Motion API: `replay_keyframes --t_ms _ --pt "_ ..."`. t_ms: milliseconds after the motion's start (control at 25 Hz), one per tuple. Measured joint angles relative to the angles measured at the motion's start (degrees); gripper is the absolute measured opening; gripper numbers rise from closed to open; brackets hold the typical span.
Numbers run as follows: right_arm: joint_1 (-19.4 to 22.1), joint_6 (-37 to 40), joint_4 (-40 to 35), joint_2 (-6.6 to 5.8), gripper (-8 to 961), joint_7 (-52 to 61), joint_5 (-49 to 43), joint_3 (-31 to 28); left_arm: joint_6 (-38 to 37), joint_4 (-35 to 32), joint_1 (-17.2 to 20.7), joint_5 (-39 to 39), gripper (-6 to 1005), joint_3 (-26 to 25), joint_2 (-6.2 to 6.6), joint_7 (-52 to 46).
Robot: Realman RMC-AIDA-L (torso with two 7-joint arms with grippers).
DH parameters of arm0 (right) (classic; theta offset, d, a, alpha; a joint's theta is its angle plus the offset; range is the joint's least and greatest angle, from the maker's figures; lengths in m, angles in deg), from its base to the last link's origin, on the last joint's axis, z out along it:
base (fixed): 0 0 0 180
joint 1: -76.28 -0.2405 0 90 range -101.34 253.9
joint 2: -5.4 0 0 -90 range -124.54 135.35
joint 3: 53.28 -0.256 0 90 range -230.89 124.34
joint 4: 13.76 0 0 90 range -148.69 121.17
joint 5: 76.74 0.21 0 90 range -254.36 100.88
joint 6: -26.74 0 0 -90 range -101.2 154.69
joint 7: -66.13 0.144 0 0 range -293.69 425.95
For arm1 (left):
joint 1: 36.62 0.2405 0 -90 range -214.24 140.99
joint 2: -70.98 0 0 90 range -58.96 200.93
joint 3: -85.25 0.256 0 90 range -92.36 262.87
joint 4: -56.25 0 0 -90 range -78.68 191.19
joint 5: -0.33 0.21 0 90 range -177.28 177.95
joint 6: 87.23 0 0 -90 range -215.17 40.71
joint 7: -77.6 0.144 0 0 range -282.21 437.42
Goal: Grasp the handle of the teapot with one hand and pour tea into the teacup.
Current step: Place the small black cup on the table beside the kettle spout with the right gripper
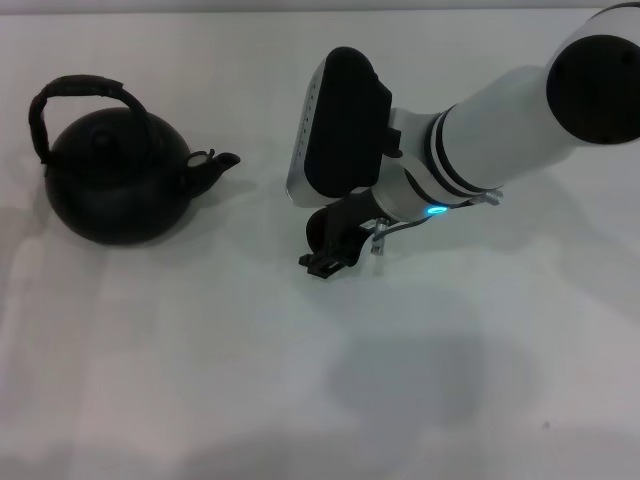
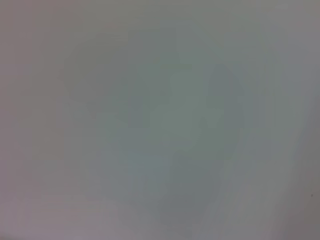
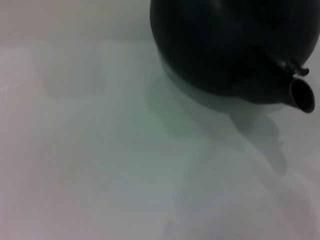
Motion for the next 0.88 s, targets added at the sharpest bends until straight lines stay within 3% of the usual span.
replay_keyframes --t_ms 440,680,880 --pt "4.5 0.6 -4.0 -0.19 839 -4.0 1.7 -4.8 0.0 0.0 0.1 0.0 832 0.0 0.0 0.0" --pt "8.6 -1.6 -5.2 -0.38 837 -12.9 10.5 -12.5 -0.2 0.1 0.2 0.0 833 0.0 0.0 0.0" --pt "10.5 -2.2 -2.0 -0.47 836 -18.1 17.7 -19.8 -0.3 0.1 0.2 0.0 832 0.0 0.0 0.0"
